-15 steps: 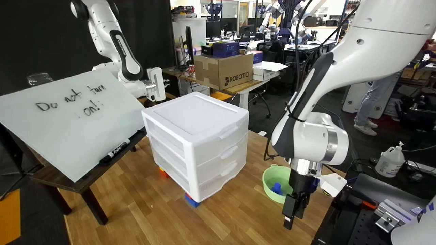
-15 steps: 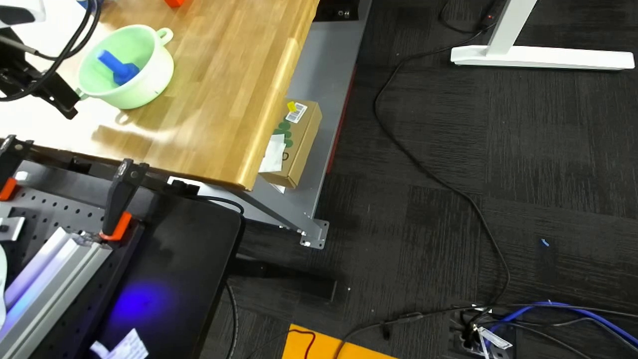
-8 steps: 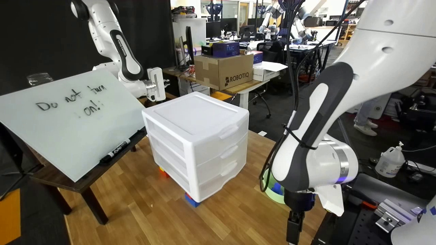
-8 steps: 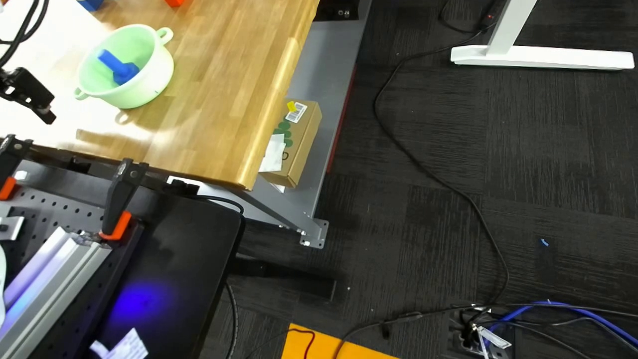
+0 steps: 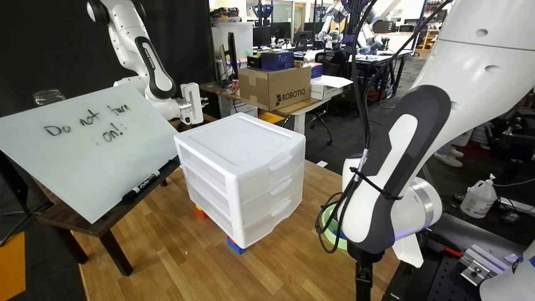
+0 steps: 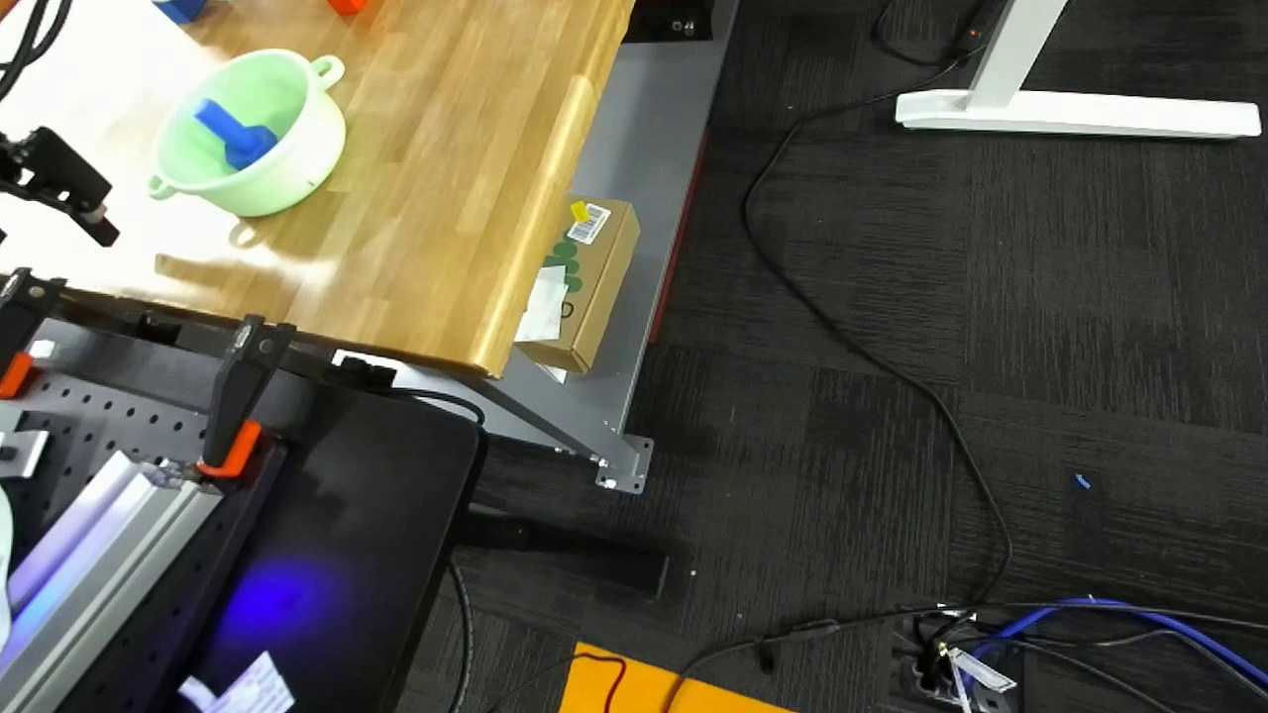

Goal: Move the green basin to the right

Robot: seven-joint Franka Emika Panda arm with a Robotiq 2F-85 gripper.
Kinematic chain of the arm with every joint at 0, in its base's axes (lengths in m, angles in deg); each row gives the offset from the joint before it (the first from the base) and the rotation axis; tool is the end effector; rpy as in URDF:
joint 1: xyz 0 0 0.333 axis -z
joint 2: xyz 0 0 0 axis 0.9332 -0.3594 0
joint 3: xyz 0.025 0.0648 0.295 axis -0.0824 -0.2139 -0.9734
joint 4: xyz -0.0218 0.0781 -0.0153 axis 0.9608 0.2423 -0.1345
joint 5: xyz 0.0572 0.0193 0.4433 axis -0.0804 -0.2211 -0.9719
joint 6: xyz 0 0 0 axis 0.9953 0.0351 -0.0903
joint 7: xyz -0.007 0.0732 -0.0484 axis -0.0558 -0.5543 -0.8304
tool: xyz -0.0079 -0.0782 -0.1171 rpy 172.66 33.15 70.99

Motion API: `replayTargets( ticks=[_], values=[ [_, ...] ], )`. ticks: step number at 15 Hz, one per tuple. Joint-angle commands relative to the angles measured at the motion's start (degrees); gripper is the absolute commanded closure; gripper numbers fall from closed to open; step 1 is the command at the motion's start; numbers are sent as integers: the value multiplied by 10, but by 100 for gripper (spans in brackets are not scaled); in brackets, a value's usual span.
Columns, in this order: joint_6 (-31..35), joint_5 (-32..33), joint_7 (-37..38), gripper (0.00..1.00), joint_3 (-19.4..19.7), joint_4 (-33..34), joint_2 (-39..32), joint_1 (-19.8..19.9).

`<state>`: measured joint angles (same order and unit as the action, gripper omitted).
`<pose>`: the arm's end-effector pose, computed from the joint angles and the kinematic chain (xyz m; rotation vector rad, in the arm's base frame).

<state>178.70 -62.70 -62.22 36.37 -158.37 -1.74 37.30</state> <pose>0.2880 0.1484 0.0153 -2.8309 -0.5913 0.3385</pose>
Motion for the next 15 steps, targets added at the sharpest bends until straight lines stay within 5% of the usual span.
replayTargets(
  ticks=[1,14,15],
  values=[
    [-4,65,45,0,47,-2,1,-36],
    [-57,238,100,0,196,-4,31,-131],
    [-25,282,135,0,77,-4,24,-3]
  ],
)
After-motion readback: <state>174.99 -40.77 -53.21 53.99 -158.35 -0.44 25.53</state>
